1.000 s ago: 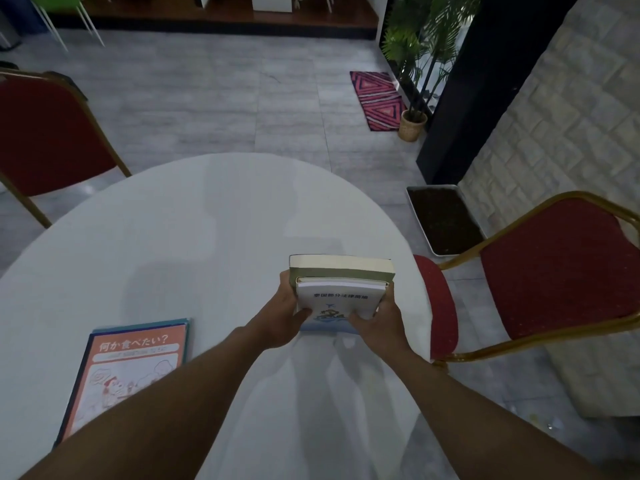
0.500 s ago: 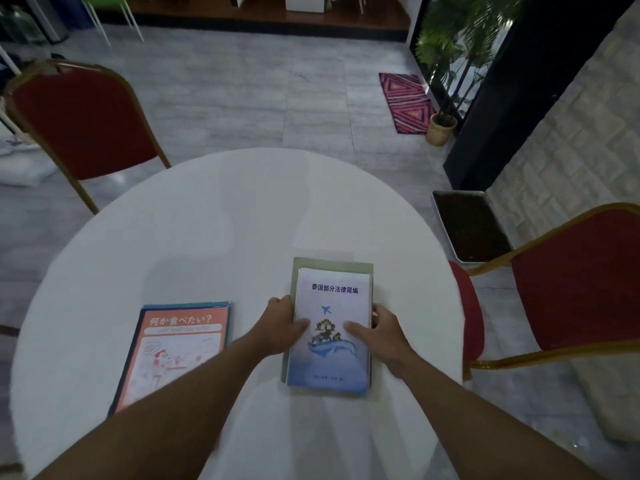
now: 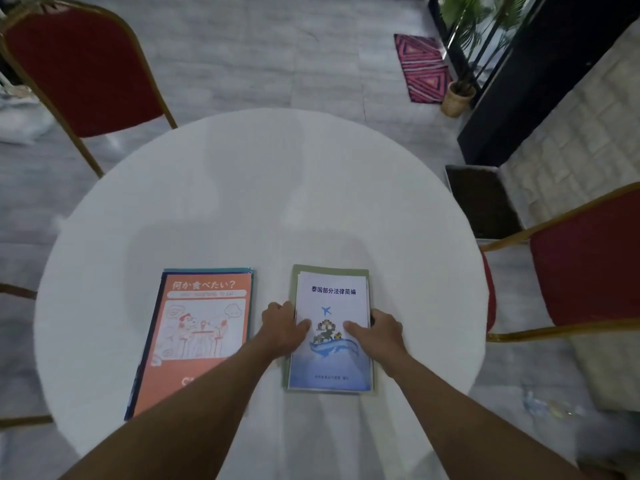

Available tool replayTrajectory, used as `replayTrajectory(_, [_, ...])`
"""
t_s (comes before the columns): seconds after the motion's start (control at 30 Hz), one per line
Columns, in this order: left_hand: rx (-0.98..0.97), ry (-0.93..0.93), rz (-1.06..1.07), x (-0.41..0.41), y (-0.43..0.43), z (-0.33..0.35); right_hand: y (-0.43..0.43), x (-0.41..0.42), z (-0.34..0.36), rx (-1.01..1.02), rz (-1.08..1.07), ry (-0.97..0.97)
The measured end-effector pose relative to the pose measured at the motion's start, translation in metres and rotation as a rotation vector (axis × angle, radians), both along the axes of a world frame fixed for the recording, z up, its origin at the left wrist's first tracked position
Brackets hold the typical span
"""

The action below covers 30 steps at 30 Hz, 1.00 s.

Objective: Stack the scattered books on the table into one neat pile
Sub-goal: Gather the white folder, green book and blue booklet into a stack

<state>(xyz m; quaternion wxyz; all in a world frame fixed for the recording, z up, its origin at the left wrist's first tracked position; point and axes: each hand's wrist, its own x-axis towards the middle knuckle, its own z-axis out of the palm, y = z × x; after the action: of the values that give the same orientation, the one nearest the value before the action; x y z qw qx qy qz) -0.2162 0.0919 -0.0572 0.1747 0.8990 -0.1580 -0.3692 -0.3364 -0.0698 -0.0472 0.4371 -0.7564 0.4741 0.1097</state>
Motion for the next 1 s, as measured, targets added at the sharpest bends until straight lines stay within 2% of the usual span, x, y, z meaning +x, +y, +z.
replayTrajectory(0.07, [0.018, -0.024, -0.023, 0.002, 0.000, 0.001, -0.002, 0.002, 0.001, -0.006, 0.027, 0.050])
replayTrajectory(0.27, [0.026, 0.080, -0.041, 0.006, -0.003, 0.005, -0.001, 0.005, -0.004, -0.021, 0.107, 0.114])
replayTrajectory(0.4, [0.024, 0.047, -0.099, 0.010, -0.004, 0.014, 0.000, 0.004, -0.006, -0.091, 0.177, 0.171])
replayTrajectory(0.5, [0.023, -0.026, -0.146, 0.016, 0.000, 0.027, 0.000, 0.009, -0.001, -0.148, 0.187, 0.128])
replayTrajectory(0.73, [0.106, -0.461, -0.285, 0.045, 0.022, 0.060, -0.009, 0.053, 0.031, -0.340, 0.459, 0.030])
replayTrajectory(1.0, [0.160, -0.492, -0.142, 0.068, 0.069, 0.081, 0.016, 0.104, 0.056, -0.444, 0.660, -0.036])
